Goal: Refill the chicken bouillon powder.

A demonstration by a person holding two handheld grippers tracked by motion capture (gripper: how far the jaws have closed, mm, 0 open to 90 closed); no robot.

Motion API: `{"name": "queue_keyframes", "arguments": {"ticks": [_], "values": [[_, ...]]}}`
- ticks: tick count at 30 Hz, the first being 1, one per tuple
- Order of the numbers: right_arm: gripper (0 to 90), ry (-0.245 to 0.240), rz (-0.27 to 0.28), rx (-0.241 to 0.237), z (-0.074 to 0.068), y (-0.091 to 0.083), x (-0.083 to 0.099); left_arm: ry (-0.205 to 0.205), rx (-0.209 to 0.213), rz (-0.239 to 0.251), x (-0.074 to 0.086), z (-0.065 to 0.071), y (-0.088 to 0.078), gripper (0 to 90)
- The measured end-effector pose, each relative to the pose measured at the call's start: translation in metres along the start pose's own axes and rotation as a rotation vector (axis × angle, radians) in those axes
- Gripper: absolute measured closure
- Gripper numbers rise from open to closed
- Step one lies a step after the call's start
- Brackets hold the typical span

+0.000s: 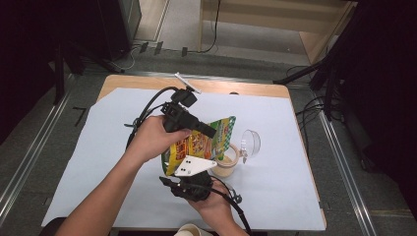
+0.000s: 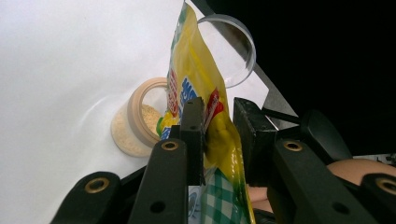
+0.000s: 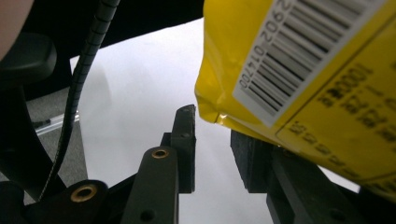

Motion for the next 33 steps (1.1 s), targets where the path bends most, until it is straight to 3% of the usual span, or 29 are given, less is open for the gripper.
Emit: {"name": "queue_keyframes", "arguments": {"ticks": [33], "values": [[73.0,-0.007,0.015,0.009,-0.0016,-0.0001,-0.0013,0.011,-0.001,0.011,-0.0014,0.0037,0.0004,75.6]]}}
Point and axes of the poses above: each handheld gripper's, and its own axes: y roughly forward along the jaws, x roughly out of its underside, z roughly to its right, the point moved 8 cm from there along y, roughly forward along the jaws, and after that the axes turned 5 degrees about z, right-handed, at the moved point
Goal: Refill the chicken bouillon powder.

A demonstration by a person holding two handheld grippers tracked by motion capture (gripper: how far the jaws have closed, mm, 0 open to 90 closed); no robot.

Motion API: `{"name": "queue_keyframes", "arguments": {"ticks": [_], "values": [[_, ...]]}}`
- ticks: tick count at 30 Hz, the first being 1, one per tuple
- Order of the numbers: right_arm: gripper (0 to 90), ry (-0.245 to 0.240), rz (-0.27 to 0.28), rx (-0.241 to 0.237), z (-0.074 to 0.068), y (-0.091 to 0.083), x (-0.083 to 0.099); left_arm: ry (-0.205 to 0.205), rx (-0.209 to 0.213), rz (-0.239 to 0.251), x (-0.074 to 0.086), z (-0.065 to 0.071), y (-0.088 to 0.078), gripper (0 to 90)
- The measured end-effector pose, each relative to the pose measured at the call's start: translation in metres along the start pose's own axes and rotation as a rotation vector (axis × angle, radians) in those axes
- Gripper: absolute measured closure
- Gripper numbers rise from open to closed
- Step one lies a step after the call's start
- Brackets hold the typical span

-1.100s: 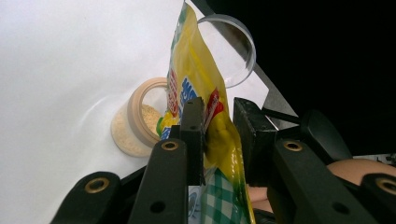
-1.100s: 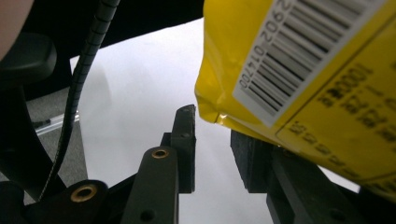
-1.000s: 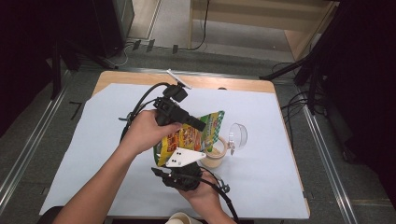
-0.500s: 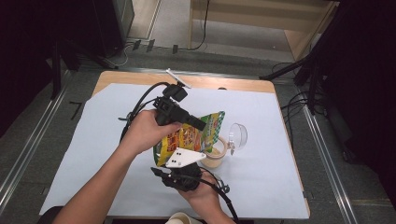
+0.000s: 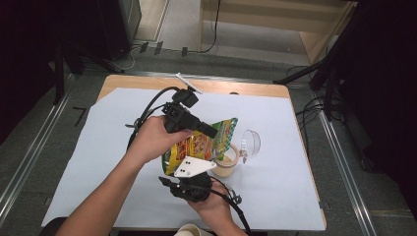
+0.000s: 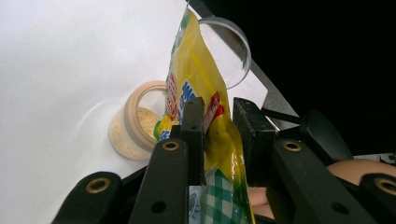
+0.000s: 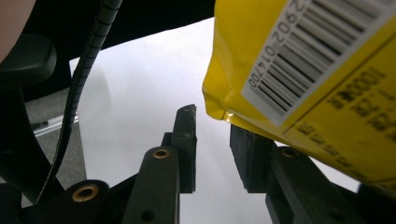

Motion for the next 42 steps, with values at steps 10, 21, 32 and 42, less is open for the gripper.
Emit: {"name": "queue_keyframes", "arguments": {"ticks": [10,21,32,42], "values": [[73.1,0.002,0.002,0.0,0.0001,-0.0001,0.0003,0.001,-0.003,0.003,0.0001,0.001,-0.0001,75.4],[73.0,-0.002,0.005,0.001,0.0005,-0.0005,-0.0005,0.004,0.001,0.007,-0.0006,0.0009,-0.0007,75.2],[72.8,-0.004,0.005,0.003,0.0004,-0.0003,-0.0001,0.012,-0.002,0.007,-0.0004,0.0017,-0.0008,75.3],[72.7,-0.004,0.005,0.004,0.0006,-0.0002,0.0,0.01,-0.005,0.009,-0.0003,0.0013,-0.0012,75.5]]}}
Point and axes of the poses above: each handheld gripper's, and its own axes: y roughly forward along the jaws, x roughly out of its underside, z roughly to its right, the point moved 8 cm from there along y, roughly forward along the jaws, and after that the axes turned 5 degrees about z, right-handed, at the moved point
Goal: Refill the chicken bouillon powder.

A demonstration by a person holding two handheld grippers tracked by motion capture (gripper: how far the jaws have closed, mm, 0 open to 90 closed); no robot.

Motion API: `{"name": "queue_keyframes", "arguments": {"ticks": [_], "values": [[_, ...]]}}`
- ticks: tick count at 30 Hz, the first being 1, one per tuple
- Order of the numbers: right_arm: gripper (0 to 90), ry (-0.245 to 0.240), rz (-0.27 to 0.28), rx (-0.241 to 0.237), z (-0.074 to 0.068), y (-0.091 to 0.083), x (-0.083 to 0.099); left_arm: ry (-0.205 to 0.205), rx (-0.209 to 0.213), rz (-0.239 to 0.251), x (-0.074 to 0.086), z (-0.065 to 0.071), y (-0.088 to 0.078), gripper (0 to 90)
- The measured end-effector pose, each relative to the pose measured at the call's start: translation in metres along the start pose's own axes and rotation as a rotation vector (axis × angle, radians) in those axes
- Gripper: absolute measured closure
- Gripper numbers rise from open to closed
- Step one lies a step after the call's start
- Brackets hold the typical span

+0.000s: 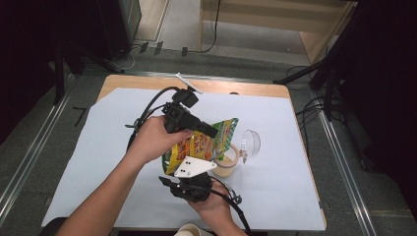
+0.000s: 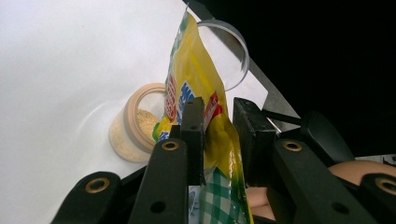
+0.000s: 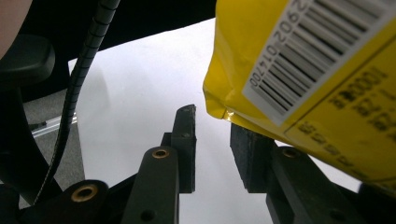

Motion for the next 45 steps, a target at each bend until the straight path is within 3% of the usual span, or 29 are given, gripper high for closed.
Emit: {"name": "queue_keyframes", "arguments": {"ticks": [45], "values": [[72.8,-0.007,-0.004,0.004,0.0004,0.0002,0.0005,-0.003,0.001,-0.002,0.0005,-0.0001,0.0001,75.7]]}}
Point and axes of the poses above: each handheld gripper's, and its own axes: y roughly forward along the jaws, x roughly out of its underside, z roughly to its right, the point moved 8 cm from there along y, roughly forward along the jaws, and after that the axes turned 5 degrees about z, right-handed, at the moved point
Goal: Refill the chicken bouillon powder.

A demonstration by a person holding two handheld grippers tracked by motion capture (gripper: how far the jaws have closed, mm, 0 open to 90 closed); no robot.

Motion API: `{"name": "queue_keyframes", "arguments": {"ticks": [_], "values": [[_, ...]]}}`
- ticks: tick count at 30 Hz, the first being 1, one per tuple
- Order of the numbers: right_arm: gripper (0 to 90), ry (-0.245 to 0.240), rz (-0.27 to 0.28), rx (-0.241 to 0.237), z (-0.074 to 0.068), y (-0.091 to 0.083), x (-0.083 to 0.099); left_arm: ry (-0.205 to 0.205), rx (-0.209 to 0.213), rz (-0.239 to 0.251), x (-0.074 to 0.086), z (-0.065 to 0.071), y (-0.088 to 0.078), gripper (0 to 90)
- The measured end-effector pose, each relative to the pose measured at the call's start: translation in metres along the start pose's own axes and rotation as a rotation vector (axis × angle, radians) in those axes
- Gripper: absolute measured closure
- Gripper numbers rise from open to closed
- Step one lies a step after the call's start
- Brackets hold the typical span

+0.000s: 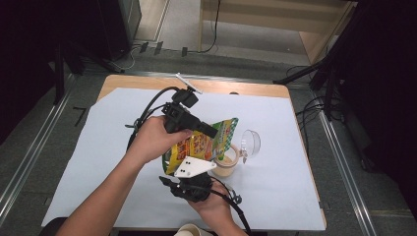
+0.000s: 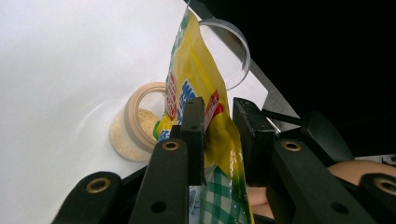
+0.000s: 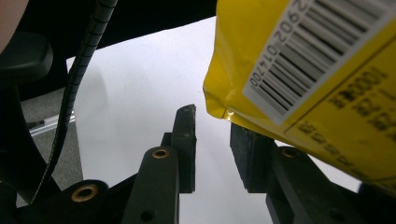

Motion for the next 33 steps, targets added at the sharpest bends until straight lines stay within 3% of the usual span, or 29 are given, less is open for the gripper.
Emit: {"name": "queue_keyframes", "arguments": {"ticks": [33], "values": [[72.8,-0.001,0.002,-0.001,0.0,-0.0007,-0.0007,0.001,0.005,0.008,-0.0011,-0.0004,-0.0009,75.6]]}}
Point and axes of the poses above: each handheld gripper's, and its own axes: y roughly forward along the jaws, x roughly out of its underside, z roughly to its right, the point moved 8 cm from there along y, roughly forward along the jaws, and after that the axes turned 5 degrees about z, right-handed, at the moved point
